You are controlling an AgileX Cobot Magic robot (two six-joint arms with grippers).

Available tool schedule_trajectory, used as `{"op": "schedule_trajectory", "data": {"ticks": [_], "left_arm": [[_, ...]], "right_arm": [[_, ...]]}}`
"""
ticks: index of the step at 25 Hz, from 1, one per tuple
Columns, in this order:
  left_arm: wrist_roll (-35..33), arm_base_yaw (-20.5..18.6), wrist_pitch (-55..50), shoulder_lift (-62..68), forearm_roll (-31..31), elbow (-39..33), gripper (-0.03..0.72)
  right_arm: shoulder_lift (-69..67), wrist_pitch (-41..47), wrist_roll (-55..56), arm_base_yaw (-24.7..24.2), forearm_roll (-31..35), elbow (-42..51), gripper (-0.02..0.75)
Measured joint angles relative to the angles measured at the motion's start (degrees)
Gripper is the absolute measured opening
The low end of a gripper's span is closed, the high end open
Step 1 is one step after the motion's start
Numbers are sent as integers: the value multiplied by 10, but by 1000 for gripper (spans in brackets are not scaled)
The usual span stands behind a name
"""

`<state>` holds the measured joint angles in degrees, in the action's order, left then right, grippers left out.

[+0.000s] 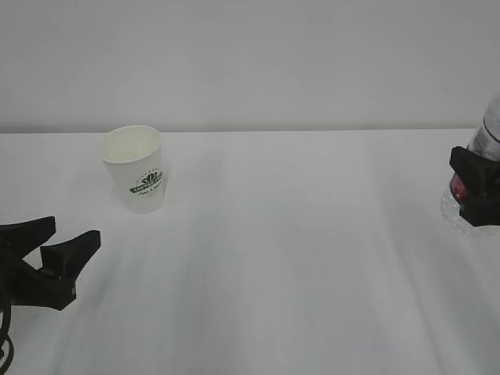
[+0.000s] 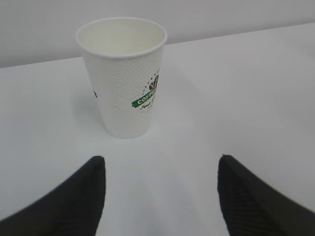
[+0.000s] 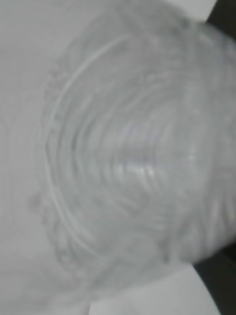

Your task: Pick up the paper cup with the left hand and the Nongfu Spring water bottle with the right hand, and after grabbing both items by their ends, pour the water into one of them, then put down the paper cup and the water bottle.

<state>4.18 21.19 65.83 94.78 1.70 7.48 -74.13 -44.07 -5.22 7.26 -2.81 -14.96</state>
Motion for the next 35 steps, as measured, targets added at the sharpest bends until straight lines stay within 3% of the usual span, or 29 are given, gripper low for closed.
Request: {"op": "schedule_trajectory", "data": {"ticks": [6, 14, 22, 35], "left_arm": [[0, 0, 0, 0, 0, 0, 525], [0, 0, 0, 8, 0, 0, 678], [0, 0, 0, 56, 0, 16, 688], [0, 0, 1, 120, -17, 105, 690]], "right_arm": [[15, 22, 1, 0, -29, 2, 461], [65, 57, 9, 0, -40, 3, 461], [89, 90, 11, 0, -46, 3, 461], [89, 93, 11, 0, -47, 3, 461]]}}
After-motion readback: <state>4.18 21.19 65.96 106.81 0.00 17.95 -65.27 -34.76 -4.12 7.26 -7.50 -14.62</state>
